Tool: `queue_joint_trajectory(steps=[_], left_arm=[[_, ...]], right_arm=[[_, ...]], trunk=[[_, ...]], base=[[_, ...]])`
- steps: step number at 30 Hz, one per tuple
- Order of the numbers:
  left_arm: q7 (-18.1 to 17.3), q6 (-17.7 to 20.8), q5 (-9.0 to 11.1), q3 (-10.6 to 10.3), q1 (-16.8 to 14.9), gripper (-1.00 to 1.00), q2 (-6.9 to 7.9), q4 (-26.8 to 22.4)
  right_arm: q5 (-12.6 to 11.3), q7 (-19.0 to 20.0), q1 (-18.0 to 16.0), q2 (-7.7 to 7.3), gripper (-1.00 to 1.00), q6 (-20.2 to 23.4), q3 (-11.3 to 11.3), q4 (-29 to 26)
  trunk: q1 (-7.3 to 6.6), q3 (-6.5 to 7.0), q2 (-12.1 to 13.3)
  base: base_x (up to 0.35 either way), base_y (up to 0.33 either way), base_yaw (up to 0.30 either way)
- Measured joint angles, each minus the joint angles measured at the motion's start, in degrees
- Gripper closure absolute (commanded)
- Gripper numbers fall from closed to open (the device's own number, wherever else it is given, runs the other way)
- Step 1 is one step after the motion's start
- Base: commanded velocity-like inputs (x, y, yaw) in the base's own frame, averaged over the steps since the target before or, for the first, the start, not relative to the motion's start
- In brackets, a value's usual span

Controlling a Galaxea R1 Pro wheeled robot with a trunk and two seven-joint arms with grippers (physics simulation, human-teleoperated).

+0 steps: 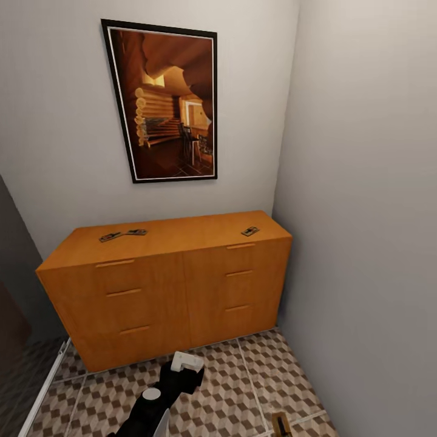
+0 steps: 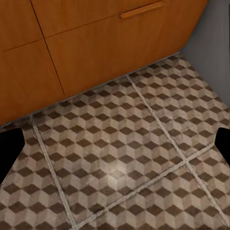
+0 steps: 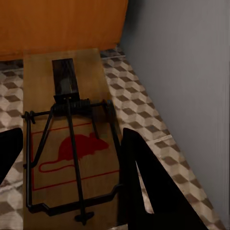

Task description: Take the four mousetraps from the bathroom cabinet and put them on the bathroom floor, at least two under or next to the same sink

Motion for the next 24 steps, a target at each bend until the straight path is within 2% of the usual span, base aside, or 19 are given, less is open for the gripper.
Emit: queue_joint_trajectory(steps=[4, 10, 12, 17, 20, 23, 24], left_arm=[[0.0, 0.0, 0.0, 0.0, 0.0, -1.0, 0.03, -1.0], [0.0, 0.0, 0.0, -0.2, 0.0, -1.0, 0.04, -1.4], [0.0, 0.1, 0.0, -0.3, 0.0, -1.0, 0.04, -1.4], [0.0, 0.1, 0.0, -0.8, 0.0, -1.0, 0.08, -1.9], [0.0, 0.4, 0.0, -2.5, 0.0, -1.0, 0.11, -2.7], [0.1, 3.4, 0.0, -4.8, 0.0, -1.0, -0.02, -3.1], [0.1, 5.3, 0.0, -6.4, 0.0, -1.0, -0.27, -3.2]], right_arm=[[-0.1, -0.3, 2.5, -0.19, 1.0, -2.3, 0.0, 0.0], [-0.3, -0.3, 3.1, -0.26, 1.0, -0.9, -0.4, -0.4], [-0.3, -0.3, 3.1, -0.13, 1.0, 0.6, -0.4, -0.5], [-0.4, 0.2, 3.2, 0.15, 1.0, 7.5, -0.5, -0.6], [-0.4, 1.6, 3.2, 0.41, 1.0, 10.2, -0.4, -0.6], [-0.5, 2.7, 3.2, 0.77, 1.0, 10.8, -0.4, -0.5], [-0.5, 2.9, 3.2, 0.82, 1.0, 10.9, -0.5, -0.5]], trunk=[[0.0, 0.01, 0.0], [0.0, 0.01, 0.0], [0.0, 0.01, 0.0], [0.0, 0.01, 0.0], [0.0, 0.01, 0.0], [0.0, 0.01, 0.0], [0.0, 0.01, 0.0]], base=[[0.0, 0.0, 0.0], [0.0, 0.0, 0.0], [0.0, 0.0, 0.0], [0.0, 0.0, 0.0], [0.0, 0.0, 0.0], [0.0, 0.0, 0.0], [0.0, 0.0, 0.0]])
